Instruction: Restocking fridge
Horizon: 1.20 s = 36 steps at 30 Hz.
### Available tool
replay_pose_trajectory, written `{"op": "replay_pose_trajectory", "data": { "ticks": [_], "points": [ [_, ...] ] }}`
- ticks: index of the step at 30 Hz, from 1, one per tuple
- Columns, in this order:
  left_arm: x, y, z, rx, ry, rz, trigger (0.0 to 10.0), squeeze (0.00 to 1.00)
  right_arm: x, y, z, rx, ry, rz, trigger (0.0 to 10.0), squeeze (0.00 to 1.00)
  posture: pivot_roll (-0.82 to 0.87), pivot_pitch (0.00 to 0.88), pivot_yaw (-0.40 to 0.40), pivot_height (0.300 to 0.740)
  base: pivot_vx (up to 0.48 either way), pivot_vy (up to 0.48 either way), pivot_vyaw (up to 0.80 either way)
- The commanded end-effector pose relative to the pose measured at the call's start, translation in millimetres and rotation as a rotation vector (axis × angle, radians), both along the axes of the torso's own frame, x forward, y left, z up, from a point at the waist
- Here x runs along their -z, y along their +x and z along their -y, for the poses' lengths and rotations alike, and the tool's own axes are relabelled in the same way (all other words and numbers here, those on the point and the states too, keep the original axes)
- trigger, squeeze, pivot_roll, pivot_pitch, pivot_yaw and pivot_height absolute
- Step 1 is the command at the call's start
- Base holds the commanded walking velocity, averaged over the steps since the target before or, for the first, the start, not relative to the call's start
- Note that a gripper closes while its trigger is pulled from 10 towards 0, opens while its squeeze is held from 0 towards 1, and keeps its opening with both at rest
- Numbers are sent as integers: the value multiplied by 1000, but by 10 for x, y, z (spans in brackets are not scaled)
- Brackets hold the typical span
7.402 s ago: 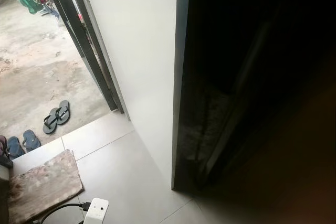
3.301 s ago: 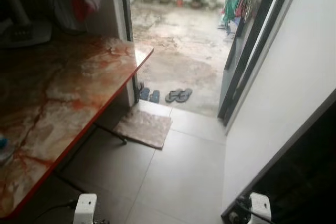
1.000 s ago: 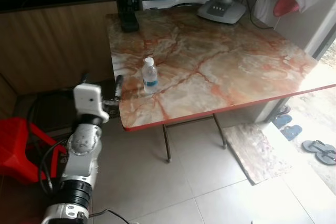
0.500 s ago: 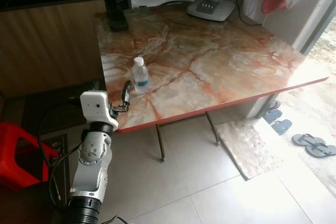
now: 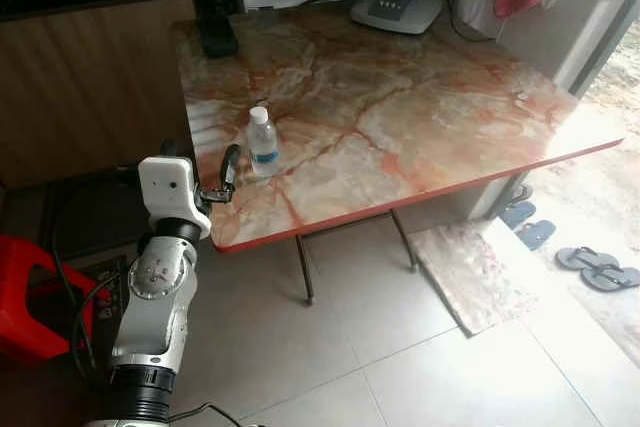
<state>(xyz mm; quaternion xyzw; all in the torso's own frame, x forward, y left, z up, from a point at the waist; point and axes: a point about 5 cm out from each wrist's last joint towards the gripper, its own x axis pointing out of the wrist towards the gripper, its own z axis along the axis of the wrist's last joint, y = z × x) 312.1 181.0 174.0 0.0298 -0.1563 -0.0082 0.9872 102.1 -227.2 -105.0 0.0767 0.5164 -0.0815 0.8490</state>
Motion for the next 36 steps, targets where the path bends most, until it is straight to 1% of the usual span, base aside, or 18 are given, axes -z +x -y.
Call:
{"op": "replay_pose_trajectory", "data": {
  "ticks": [1,4,5,10,14,19,23,31,36],
  "points": [
    [-2,7,-49,-5,40,-17,10000,0,2,-14,6,-10,0,-4,10000,0,98,110,-17,740,0,0,0],
    [-28,17,-55,-5,56,-13,10000,0,1,-10,6,-4,1,-4,10000,0,100,109,-16,740,0,0,0],
    [-36,20,-55,-6,80,-9,10000,0,1,-7,4,-22,-3,-8,10000,0,100,104,-16,740,0,0,0],
    [-80,51,2,6,65,1,10000,0,-3,8,4,-36,-2,-8,10000,0,101,91,-22,740,150,0,0],
    [-87,47,42,16,68,6,10000,0,-6,16,7,-42,-4,-6,10000,0,97,80,-23,740,302,0,0],
    [-75,49,42,11,65,4,10000,0,-8,26,3,-45,-2,-3,10000,0,99,74,-24,740,326,0,0],
    [-140,60,49,10,75,23,10000,0,-12,39,3,-46,1,4,10000,0,112,74,-24,740,336,0,0],
    [-152,50,51,13,85,31,10000,0,-13,46,0,-49,3,5,10000,0,109,77,-20,740,338,0,0],
    [-216,57,89,24,93,52,10000,0,-13,47,-3,-47,4,5,10000,0,109,78,-18,740,335,0,0]
  ]
}}
